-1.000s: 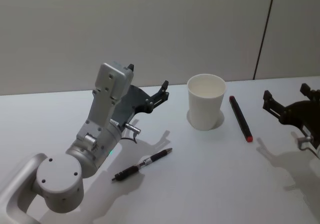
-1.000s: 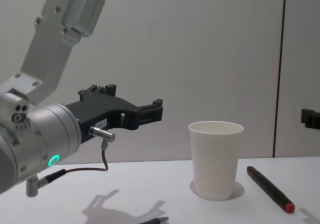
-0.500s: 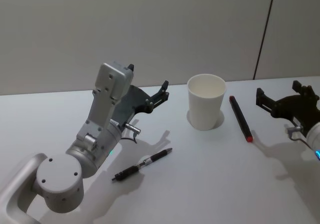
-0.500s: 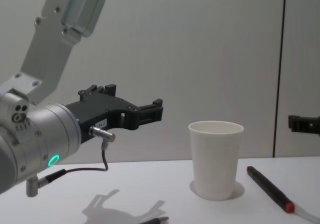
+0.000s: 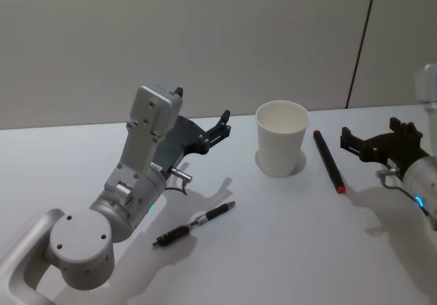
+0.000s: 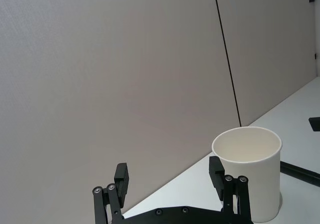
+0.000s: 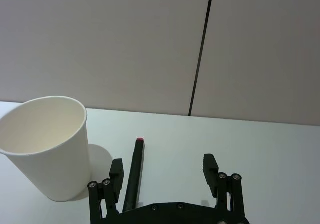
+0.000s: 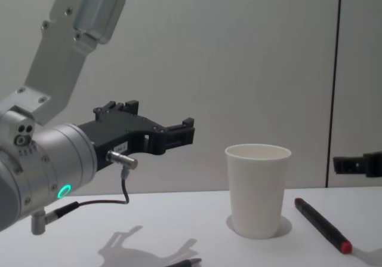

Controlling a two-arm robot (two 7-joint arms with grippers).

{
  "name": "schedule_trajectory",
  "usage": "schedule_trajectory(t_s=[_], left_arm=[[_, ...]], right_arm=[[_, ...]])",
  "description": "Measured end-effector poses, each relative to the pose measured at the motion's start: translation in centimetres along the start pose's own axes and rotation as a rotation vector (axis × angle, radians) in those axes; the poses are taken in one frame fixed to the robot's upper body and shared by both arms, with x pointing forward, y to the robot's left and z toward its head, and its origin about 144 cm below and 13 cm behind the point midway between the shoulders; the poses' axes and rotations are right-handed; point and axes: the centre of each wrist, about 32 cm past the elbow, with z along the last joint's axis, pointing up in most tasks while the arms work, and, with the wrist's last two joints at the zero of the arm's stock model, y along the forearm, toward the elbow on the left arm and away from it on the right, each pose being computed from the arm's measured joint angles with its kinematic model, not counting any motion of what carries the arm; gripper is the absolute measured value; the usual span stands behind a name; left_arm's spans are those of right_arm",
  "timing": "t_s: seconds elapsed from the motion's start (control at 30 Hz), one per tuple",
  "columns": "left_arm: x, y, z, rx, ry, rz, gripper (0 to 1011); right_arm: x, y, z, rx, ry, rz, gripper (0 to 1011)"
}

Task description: Place the pen into the pen holder.

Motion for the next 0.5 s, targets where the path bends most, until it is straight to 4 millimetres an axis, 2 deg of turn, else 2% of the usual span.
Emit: schedule_trajectory(t_s=[0.5], left_arm=[[0.0,0.0,0.0,0.000,0.000,0.000,1001]], right_arm=[[-1.3,2.4,-0.3,-0.073,0.058,-0.016,1002]])
